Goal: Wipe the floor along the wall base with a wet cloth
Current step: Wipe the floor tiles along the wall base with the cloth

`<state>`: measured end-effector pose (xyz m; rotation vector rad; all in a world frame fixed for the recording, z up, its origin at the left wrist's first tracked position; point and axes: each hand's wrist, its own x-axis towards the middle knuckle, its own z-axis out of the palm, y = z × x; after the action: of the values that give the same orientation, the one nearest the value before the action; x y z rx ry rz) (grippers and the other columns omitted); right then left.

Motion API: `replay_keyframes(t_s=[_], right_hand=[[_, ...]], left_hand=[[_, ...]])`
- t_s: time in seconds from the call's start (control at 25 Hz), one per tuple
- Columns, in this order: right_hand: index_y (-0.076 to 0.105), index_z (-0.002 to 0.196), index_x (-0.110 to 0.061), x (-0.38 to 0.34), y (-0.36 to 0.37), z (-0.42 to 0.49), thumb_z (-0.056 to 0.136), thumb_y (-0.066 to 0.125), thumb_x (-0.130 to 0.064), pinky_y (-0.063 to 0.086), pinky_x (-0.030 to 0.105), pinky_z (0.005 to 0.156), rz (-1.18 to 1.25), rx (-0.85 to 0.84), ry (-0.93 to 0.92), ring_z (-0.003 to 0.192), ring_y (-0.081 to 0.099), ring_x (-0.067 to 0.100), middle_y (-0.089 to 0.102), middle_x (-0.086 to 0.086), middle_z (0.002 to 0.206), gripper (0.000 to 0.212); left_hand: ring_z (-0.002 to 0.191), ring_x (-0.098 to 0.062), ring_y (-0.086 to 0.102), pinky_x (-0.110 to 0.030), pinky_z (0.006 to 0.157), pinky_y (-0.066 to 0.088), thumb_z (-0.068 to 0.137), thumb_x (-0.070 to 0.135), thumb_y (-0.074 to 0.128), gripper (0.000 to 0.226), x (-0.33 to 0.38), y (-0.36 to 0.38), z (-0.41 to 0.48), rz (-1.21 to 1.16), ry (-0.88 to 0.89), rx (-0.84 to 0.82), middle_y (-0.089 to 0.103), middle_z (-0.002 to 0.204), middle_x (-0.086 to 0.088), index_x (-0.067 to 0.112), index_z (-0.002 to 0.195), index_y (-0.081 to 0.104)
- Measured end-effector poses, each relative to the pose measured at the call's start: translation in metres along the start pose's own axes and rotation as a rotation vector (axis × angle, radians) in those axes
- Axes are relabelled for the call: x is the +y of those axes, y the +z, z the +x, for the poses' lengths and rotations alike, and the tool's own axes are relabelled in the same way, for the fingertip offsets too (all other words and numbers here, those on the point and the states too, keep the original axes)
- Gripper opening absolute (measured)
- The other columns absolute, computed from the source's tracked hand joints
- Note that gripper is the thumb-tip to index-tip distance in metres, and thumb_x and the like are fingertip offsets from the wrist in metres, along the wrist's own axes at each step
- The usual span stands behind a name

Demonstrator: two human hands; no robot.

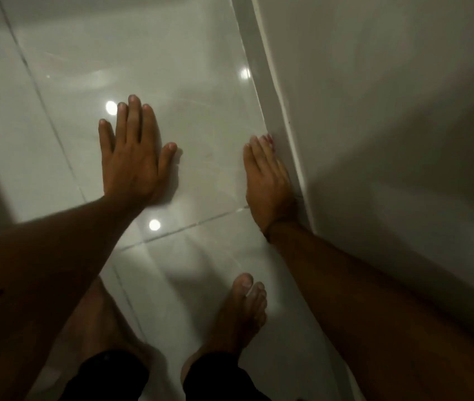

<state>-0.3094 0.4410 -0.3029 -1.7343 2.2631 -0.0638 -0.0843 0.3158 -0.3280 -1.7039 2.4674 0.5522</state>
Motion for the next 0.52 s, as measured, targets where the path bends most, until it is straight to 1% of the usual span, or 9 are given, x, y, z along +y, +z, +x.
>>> replay_keyframes(t_s=[0.08,0.12,0.16,0.2,0.28,0.36,0.44,0.52], right_hand=[[0.062,0.138,0.01,0.008,-0.007,-0.057,0.104,0.039,0.014,0.052,0.054,0.116,0.048,-0.083,0.079,0.142,0.055,0.048,0.063,0.029,0.146,0.041],[0.06,0.14,0.01,0.008,-0.015,-0.082,0.103,0.044,0.015,0.05,0.056,0.118,0.076,-0.163,0.147,0.144,0.053,0.048,0.061,0.03,0.148,0.04],[0.056,0.145,0.008,0.007,-0.028,-0.105,0.104,0.046,0.012,0.044,0.053,0.124,0.107,-0.265,0.232,0.149,0.048,0.044,0.057,0.028,0.153,0.042],[0.049,0.151,0.004,0.005,-0.042,-0.129,0.108,0.042,0.007,0.035,0.047,0.131,0.132,-0.366,0.309,0.156,0.04,0.038,0.05,0.024,0.16,0.044],[0.036,0.16,-0.005,-0.004,-0.08,-0.172,0.112,0.035,-0.001,0.018,0.035,0.135,0.174,-0.504,0.394,0.163,0.027,0.028,0.036,0.014,0.171,0.049],[0.031,0.163,-0.01,-0.014,-0.119,-0.197,0.113,0.034,-0.004,0.012,0.029,0.134,0.237,-0.565,0.43,0.164,0.022,0.023,0.029,0.008,0.175,0.051],[0.037,0.161,-0.01,-0.034,-0.17,-0.193,0.113,0.037,-0.006,0.016,0.031,0.134,0.349,-0.56,0.476,0.163,0.026,0.022,0.035,0.008,0.172,0.048],[0.045,0.157,-0.007,-0.057,-0.22,-0.164,0.112,0.041,-0.005,0.018,0.03,0.133,0.386,-0.509,0.456,0.161,0.031,0.023,0.042,0.009,0.169,0.044]], left_hand=[[0.172,-0.038,0.009,-0.063,0.136,0.004,0.109,0.065,0.02,0.089,0.009,-0.014,-0.031,-0.017,-0.061,-0.094,0.012,0.184,-0.02,0.003,0.173,0.015],[0.172,-0.037,0.01,-0.062,0.137,0.004,0.107,0.065,0.019,0.091,0.014,-0.026,-0.055,-0.012,-0.07,-0.138,0.013,0.185,-0.019,0.003,0.173,0.016],[0.172,-0.036,0.01,-0.062,0.137,0.004,0.106,0.065,0.018,0.091,0.018,-0.042,-0.081,-0.003,-0.064,-0.177,0.014,0.185,-0.018,0.003,0.174,0.017],[0.172,-0.035,0.01,-0.061,0.137,0.004,0.106,0.064,0.017,0.092,0.02,-0.059,-0.106,0.008,-0.055,-0.213,0.013,0.185,-0.017,0.003,0.174,0.017],[0.172,-0.032,0.01,-0.06,0.138,0.005,0.105,0.064,0.018,0.091,0.021,-0.1,-0.148,0.029,-0.055,-0.263,0.013,0.185,-0.015,0.004,0.174,0.019],[0.172,-0.032,0.014,-0.06,0.138,0.011,0.106,0.064,0.021,0.09,0.022,-0.139,-0.174,0.076,-0.06,-0.272,0.017,0.184,-0.014,0.004,0.173,0.022],[0.17,-0.033,0.02,-0.06,0.137,0.019,0.107,0.064,0.025,0.088,0.026,-0.19,-0.184,0.098,-0.073,-0.252,0.023,0.182,-0.015,0.004,0.172,0.027],[0.17,-0.032,0.018,-0.059,0.136,0.023,0.108,0.064,0.022,0.088,0.034,-0.243,-0.175,0.087,-0.087,-0.234,0.024,0.182,-0.015,0.004,0.172,0.027]])
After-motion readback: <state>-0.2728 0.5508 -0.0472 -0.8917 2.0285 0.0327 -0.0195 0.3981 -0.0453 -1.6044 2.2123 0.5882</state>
